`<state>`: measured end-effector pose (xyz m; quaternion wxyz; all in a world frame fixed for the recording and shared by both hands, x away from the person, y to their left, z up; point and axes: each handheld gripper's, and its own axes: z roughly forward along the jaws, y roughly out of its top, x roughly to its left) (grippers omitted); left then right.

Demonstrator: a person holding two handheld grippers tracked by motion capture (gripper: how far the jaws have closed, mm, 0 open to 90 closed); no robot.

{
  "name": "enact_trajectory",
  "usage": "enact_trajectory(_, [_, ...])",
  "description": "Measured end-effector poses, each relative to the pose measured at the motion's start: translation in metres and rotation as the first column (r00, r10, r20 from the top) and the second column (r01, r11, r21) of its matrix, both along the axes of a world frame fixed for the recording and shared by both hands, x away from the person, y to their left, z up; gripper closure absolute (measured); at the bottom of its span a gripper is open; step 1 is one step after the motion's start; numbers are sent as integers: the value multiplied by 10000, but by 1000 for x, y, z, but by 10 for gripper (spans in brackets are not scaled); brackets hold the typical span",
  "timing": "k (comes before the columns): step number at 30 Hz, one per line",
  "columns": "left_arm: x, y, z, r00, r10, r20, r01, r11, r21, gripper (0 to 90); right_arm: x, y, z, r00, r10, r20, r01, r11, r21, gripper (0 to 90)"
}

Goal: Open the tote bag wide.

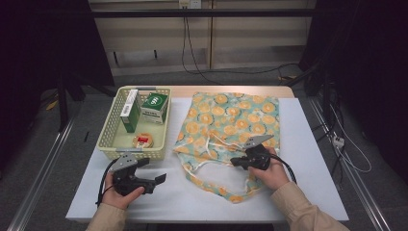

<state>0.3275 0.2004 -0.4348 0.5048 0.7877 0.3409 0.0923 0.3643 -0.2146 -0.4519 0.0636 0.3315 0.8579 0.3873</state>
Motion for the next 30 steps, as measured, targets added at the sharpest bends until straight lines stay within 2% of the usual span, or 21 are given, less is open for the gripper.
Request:
enact_trajectory(2, [0,0,0,10000,-51,1,51,10000,43,65,-3,3,4,9999,126,-4,-125,9994,321,900])
enact_trajectory(5, [-1,0,1,10000,-37,27,36,10000,66,65,-1,1,16,9998,-65,212,51,9978,656,900])
enact_trajectory(9, [-1,0,1,10000,-11,66,10,10000,40,65,16,-7,28,9953,-840,477,789,9918,1007,900])
enact_trajectory(13, [-1,0,0,10000,-19,12,19,10000,22,65,38,-15,34,9880,-1437,572,1372,9850,1045,900])
enact_trajectory(15, [0,0,0,10000,-30,45,30,10000,58,65,48,-18,33,9843,-1632,670,1566,9832,939,900])
enact_trajectory(21, [-1,1,1,10000,-22,41,22,10000,22,65,71,-26,19,9729,-2277,411,2235,9708,875,900])
enact_trajectory(26, [-1,1,0,10000,-37,17,37,10000,5,65,79,-30,5,9631,-2680,230,2658,9614,712,900])
enact_trajectory(30, [0,0,0,10000,-50,25,50,10000,35,65,81,-31,0,9609,-2755,289,2742,9607,423,900])
